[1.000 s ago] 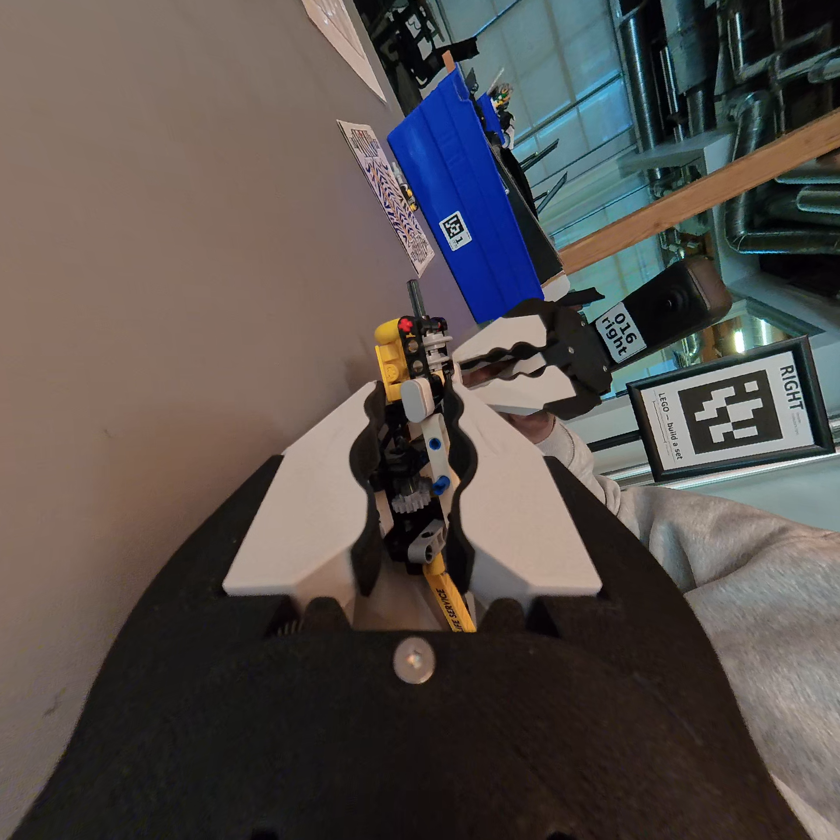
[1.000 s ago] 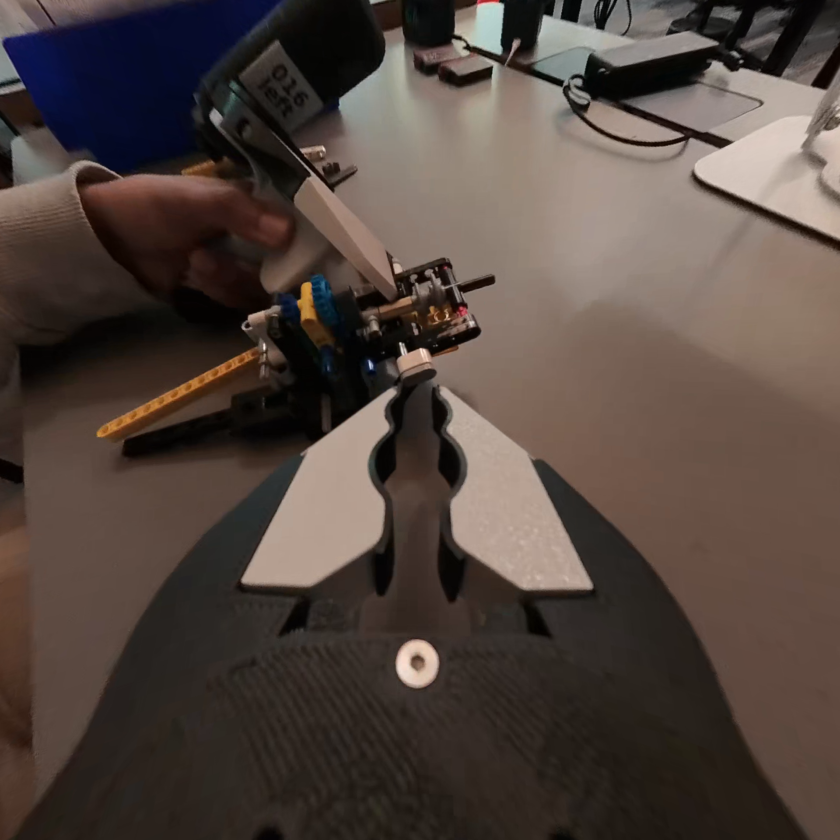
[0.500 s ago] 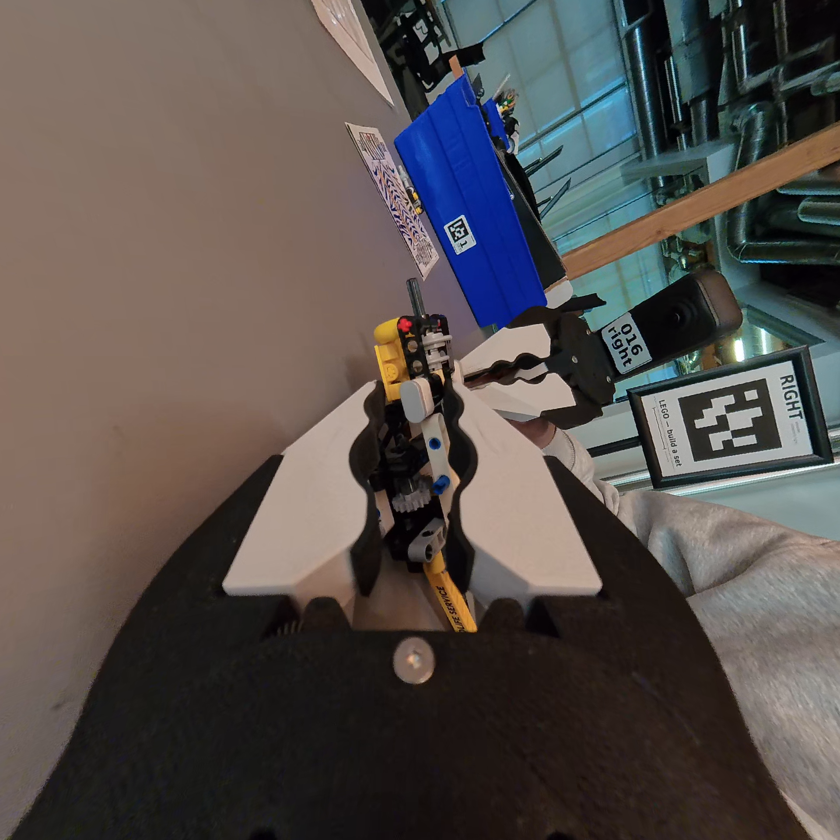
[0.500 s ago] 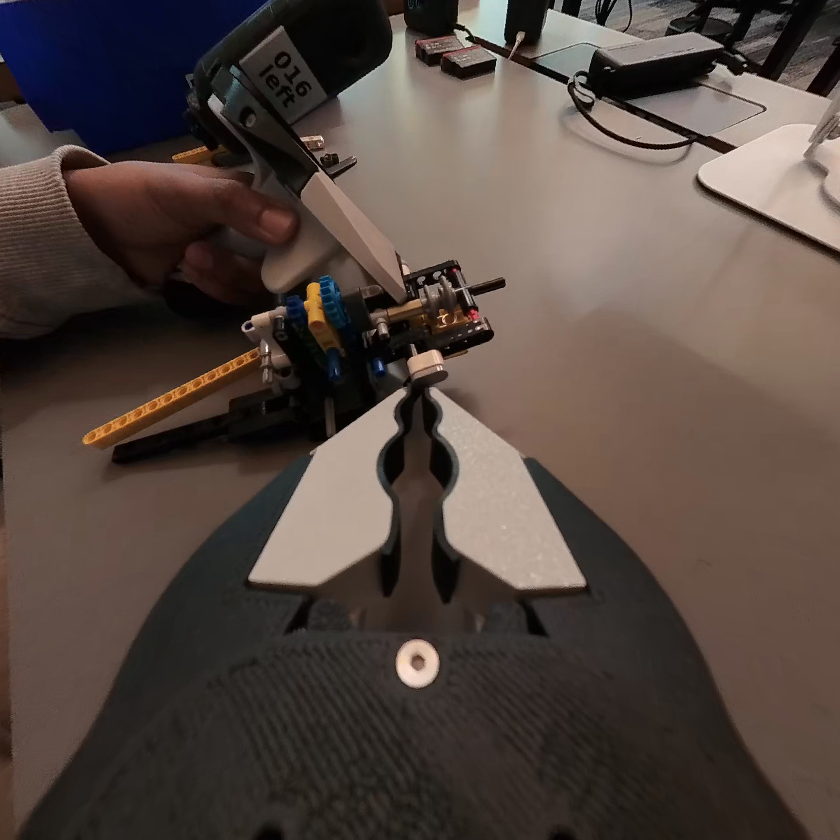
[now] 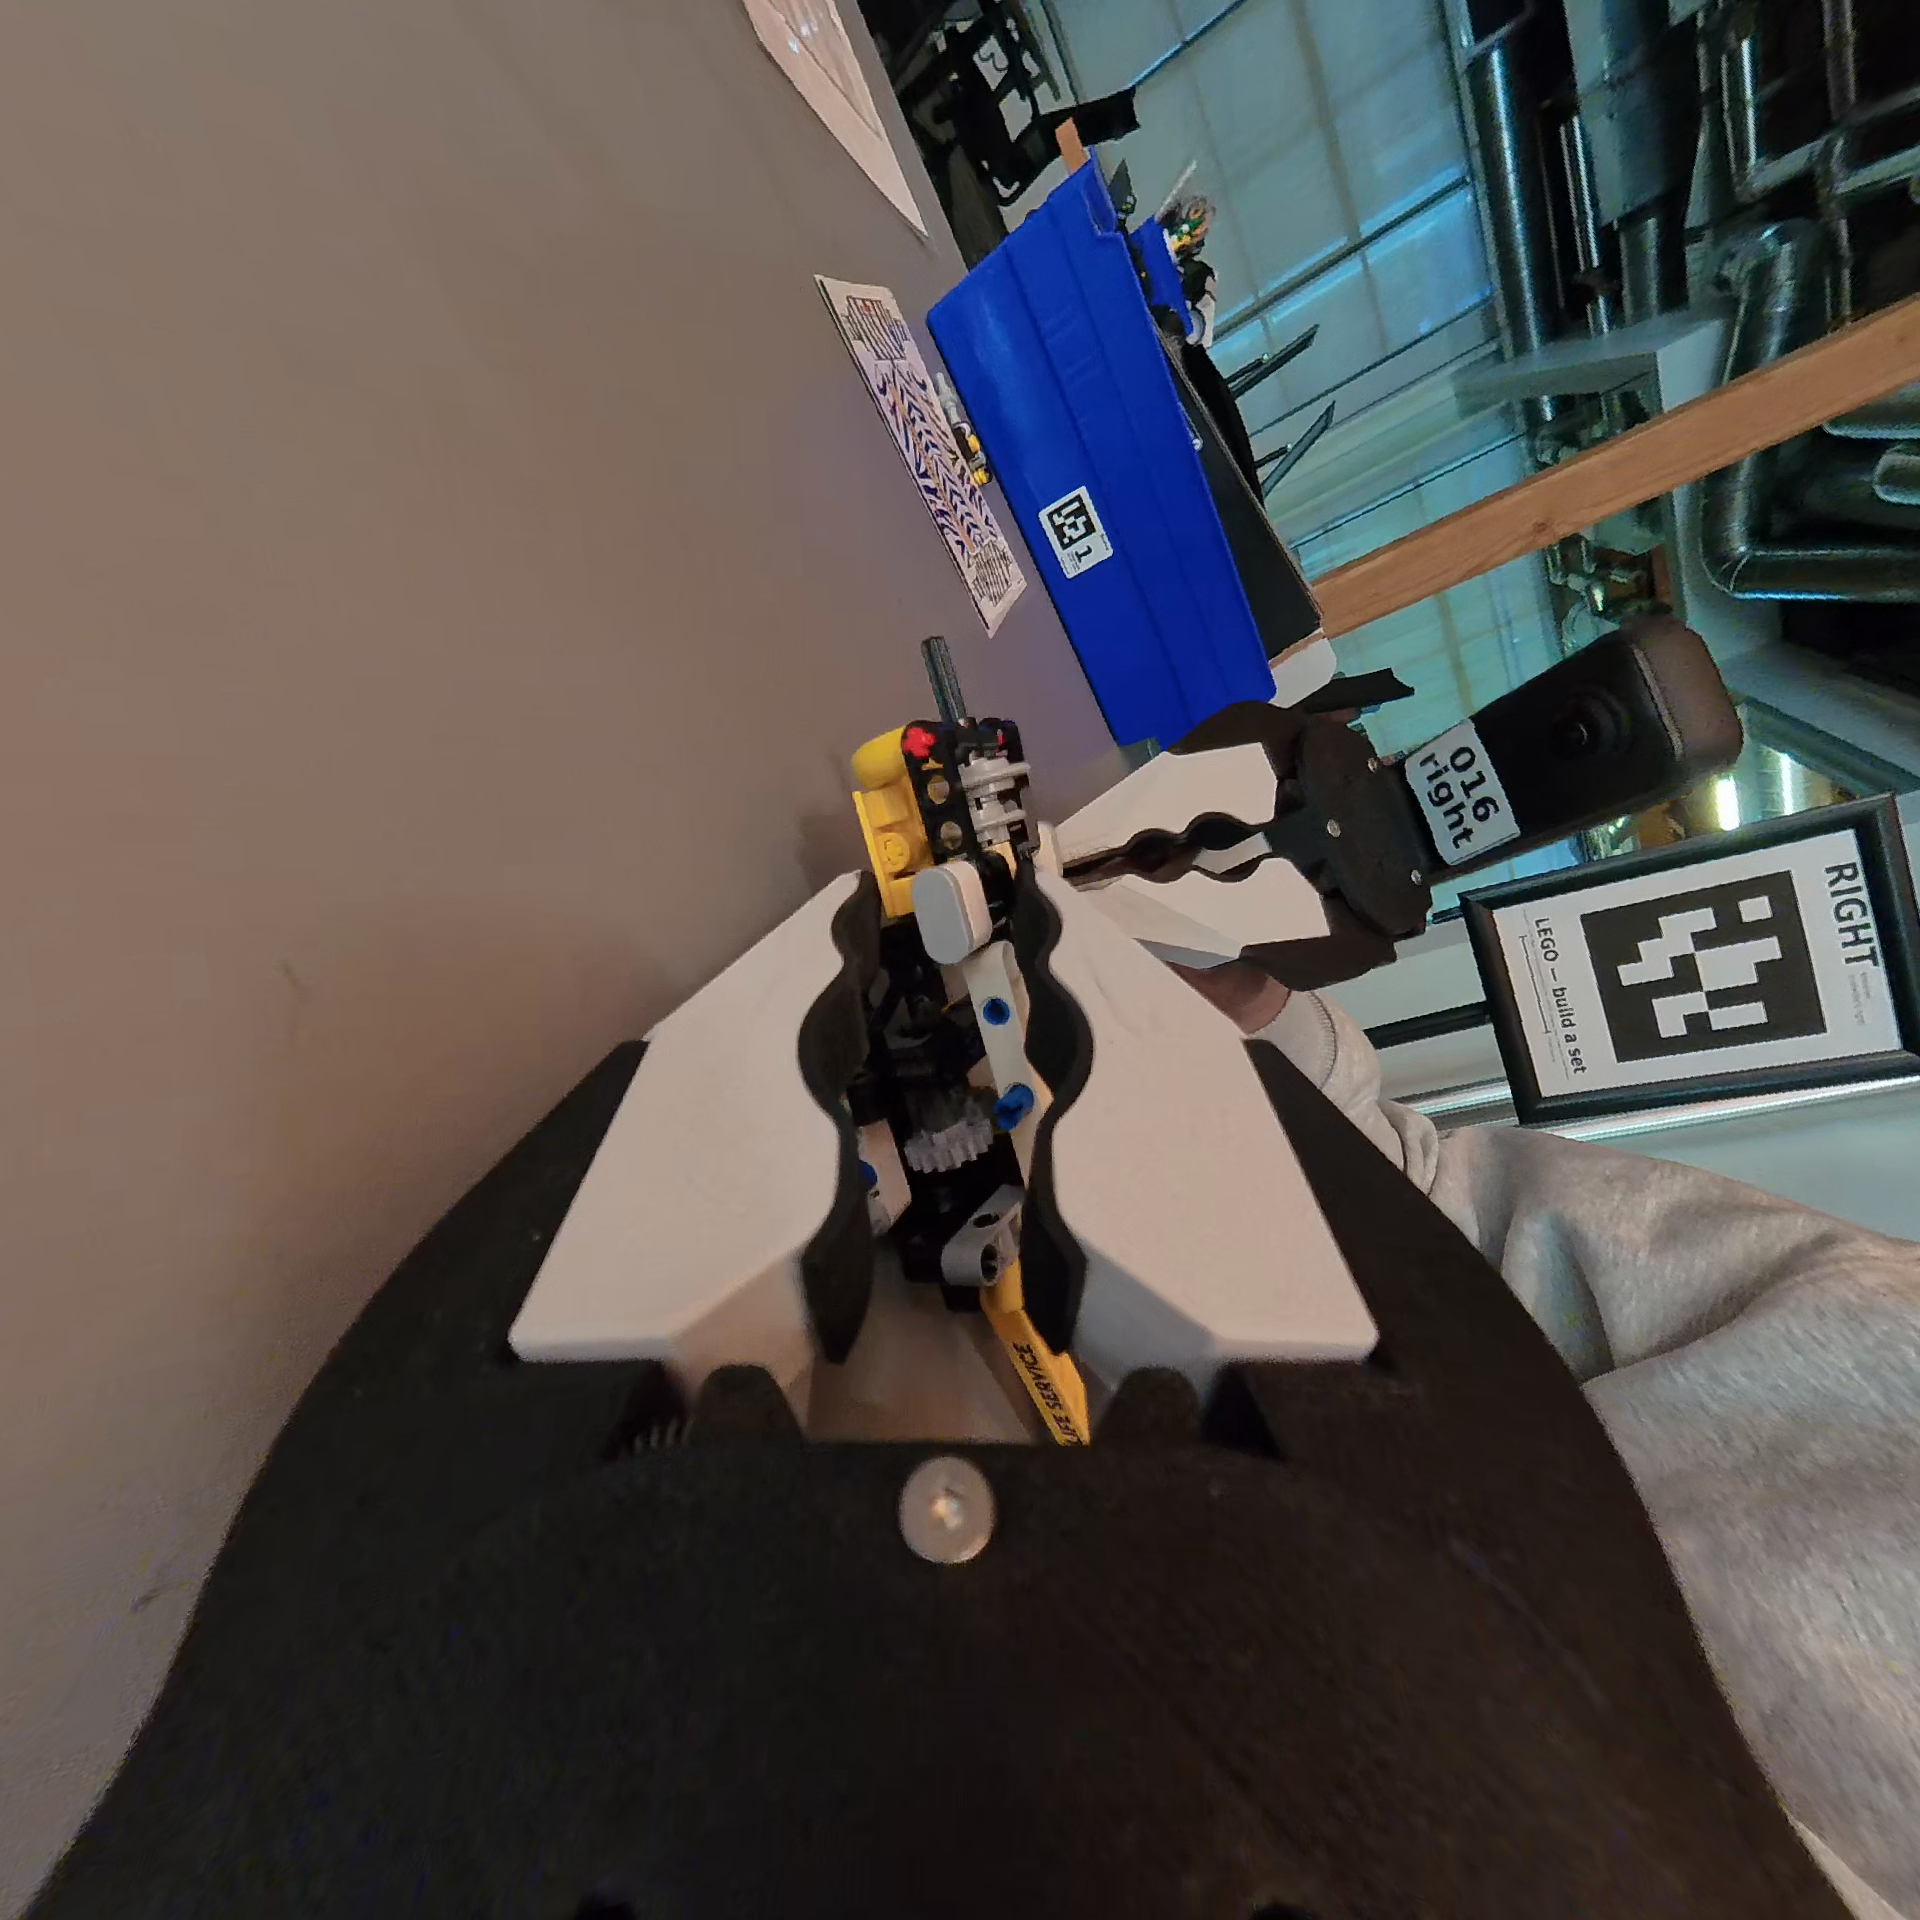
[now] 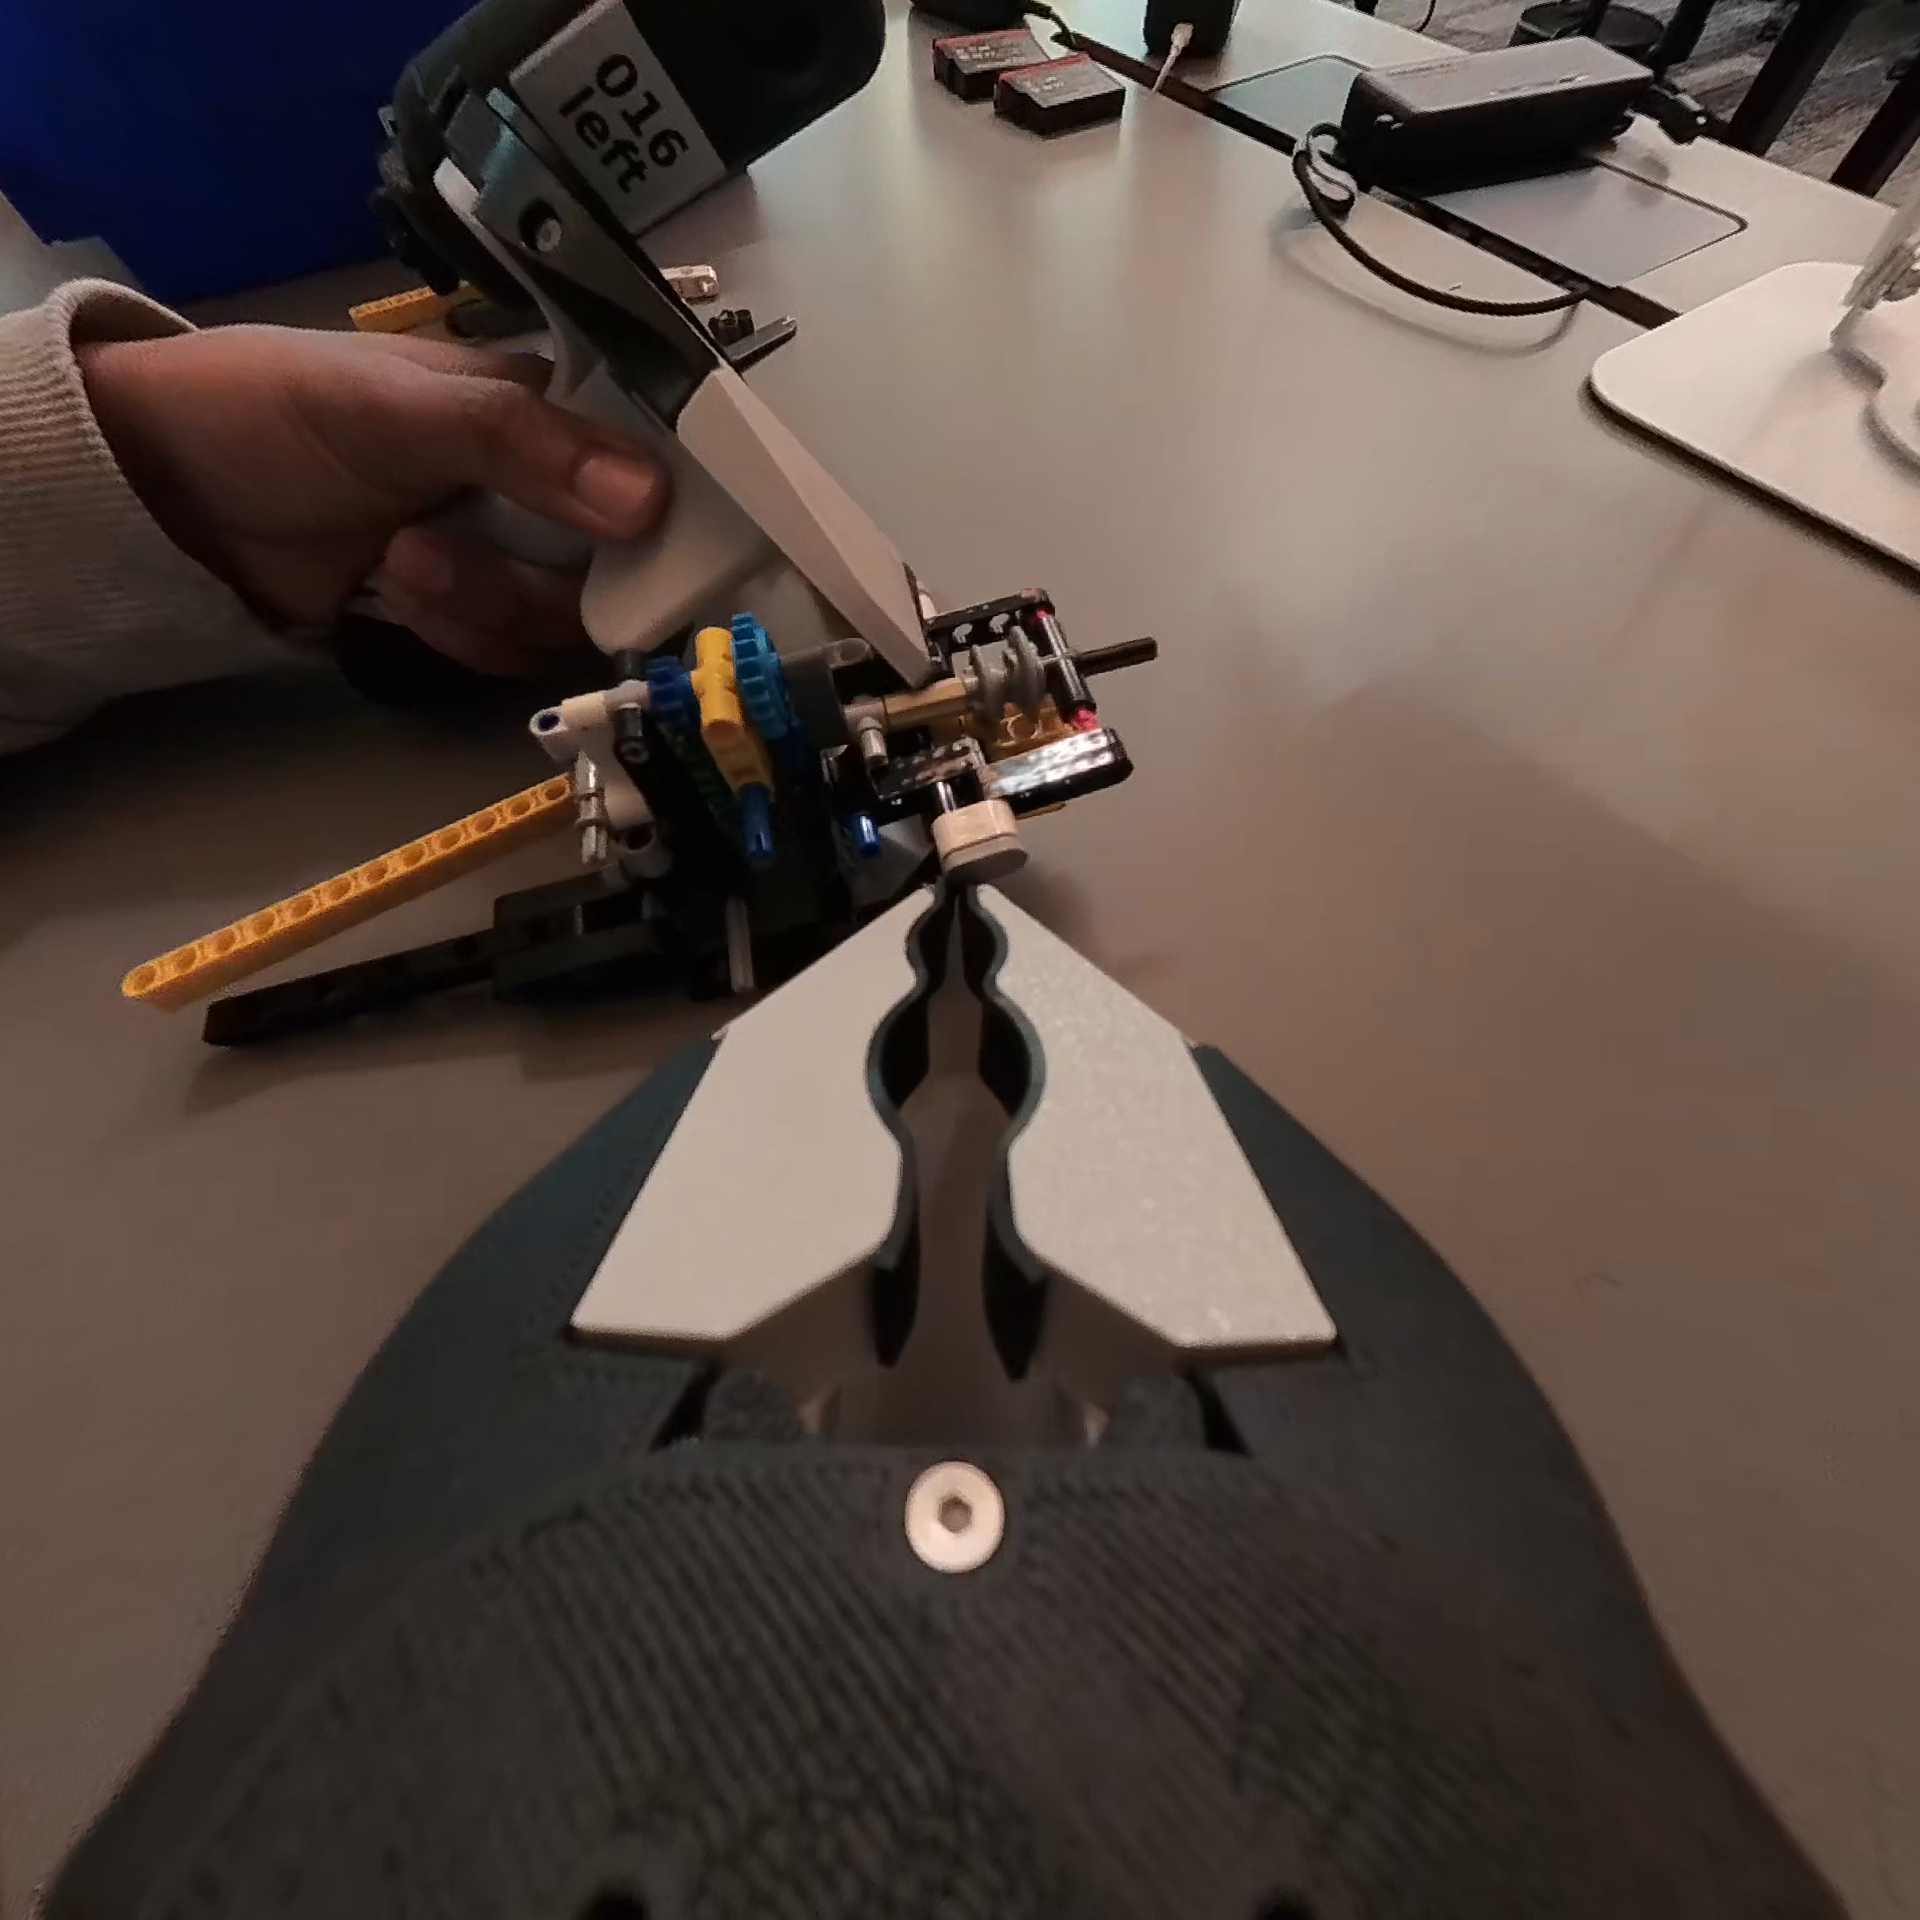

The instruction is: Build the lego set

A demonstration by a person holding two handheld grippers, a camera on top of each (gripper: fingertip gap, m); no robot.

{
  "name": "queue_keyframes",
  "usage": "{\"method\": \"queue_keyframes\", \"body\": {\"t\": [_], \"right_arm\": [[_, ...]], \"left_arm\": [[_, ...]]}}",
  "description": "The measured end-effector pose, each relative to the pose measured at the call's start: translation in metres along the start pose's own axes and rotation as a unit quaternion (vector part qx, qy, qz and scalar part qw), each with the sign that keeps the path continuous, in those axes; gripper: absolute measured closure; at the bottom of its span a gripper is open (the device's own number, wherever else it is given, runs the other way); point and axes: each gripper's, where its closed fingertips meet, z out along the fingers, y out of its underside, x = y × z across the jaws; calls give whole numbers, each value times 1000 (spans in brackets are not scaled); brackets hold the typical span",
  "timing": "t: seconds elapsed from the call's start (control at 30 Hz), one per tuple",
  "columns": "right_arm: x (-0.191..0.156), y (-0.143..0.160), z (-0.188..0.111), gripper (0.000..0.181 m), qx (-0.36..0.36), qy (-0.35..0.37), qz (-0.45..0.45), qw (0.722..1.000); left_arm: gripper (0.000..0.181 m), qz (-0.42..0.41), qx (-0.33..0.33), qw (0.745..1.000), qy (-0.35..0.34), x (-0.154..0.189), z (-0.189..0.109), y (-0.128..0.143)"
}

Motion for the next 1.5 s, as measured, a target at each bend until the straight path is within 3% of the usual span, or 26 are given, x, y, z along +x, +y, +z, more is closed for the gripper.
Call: {"method": "queue_keyframes", "body": {"t": [0.33, 0.63, 0.77, 0.9, 1.5], "right_arm": [[-3, 4, 1, 181, -14, -11, -6, 1000], [7, -7, -5, 168, 27, 29, -60, 997], [2, -9, -3, 157, 31, 11, -71, 997], [5, -11, -5, 166, 38, 12, -59, 997], [5, -5, 3, 167, 8, -17, -47, 999]], "left_arm": [[156, 0, 3, 1000, 3, 1, 0, -1], [156, -5, 4, 1000, 9, 2, -1, -1], [156, 0, -6, 1000, 9, 2, 1, 2], [156, 0, -5, 1000, 13, 3, 1, 1], [157, 2, -15, 1000, 14, 4, 2, 4]]}}
